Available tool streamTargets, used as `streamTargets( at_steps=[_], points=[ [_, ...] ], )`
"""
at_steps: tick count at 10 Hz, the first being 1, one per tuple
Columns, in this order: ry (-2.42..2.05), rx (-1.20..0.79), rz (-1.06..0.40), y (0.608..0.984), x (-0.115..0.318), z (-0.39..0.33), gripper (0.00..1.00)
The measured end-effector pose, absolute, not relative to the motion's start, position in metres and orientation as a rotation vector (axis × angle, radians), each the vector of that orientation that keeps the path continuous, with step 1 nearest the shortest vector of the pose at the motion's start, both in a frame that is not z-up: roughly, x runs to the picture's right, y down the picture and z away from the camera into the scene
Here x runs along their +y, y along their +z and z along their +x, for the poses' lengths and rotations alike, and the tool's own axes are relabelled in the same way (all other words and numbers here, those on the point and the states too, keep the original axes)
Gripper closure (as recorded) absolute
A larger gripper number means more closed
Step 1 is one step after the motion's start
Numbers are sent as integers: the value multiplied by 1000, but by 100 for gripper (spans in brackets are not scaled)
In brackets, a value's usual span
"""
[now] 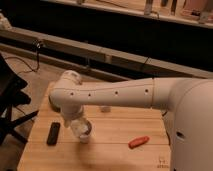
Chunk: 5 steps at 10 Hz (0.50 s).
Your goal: Place the white sponge in the ceramic cup
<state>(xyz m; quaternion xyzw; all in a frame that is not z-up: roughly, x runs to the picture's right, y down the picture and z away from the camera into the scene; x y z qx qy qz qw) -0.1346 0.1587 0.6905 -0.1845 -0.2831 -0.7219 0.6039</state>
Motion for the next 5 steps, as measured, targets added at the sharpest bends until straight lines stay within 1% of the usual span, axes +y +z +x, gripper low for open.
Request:
streamTargets(
  at_steps=[1,2,3,5],
  points=[
    [-1666,-656,-433,692,159,-131,82],
    [-1660,-658,-439,693,159,-129,69],
    [-1656,-661,-442,694,160,-129,60],
    [-1648,-660,-447,696,160,-126,37]
  ],
)
